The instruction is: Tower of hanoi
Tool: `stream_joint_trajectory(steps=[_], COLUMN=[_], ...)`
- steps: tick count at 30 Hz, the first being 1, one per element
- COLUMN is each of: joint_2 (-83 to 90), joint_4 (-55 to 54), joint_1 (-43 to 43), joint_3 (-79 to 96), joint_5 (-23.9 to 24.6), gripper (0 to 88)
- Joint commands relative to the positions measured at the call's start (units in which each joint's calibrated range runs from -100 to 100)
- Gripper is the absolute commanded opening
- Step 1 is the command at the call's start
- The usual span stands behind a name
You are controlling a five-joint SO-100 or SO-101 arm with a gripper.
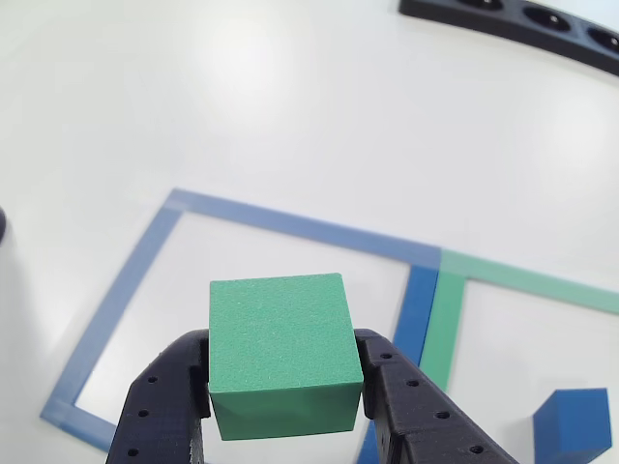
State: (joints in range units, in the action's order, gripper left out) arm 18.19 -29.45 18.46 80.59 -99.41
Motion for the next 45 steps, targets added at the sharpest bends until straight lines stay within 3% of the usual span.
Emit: stream_joint_trajectory(steps=[1, 13, 31, 45], joint_2=[-12.74, -38.55, -47.44, -48.24], joint_4=[-13.97, -33.23, -37.68, -40.03], joint_1=[0.94, 2.32, 3.38, 2.55], joint_3=[-4.13, -16.21, -19.66, -19.66], joint_5=[-0.59, -0.59, -0.59, -0.59], gripper=[9.4, 9.5, 11.4, 25.7])
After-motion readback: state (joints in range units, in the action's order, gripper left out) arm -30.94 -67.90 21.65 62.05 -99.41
